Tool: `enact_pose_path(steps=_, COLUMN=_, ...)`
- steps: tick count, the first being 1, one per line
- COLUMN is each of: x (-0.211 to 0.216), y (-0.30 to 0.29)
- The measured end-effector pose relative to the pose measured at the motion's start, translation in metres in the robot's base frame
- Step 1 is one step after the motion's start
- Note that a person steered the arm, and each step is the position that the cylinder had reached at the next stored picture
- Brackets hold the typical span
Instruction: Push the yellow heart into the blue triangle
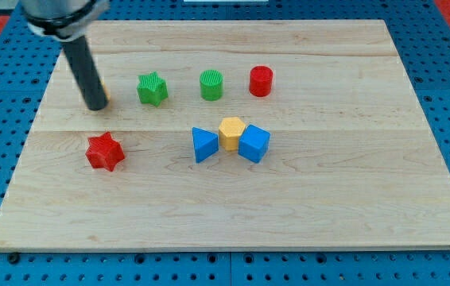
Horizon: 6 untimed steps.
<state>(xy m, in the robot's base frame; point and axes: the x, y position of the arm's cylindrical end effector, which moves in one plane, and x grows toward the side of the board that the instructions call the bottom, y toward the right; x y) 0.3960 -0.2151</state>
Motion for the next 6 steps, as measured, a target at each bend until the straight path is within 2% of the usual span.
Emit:
enact_pose_path(steps=1, x=-0.002, y=-0.062)
enact_pose_path(steps=2, x=-0.013, y=-0.088)
enact_pose_path(steps=4, x=-0.026, y=-0.024)
enact_pose_path(steps=5, x=-0.054, y=-0.031)
enact_pose_path(steps=6, x=-0.064, y=-0.004)
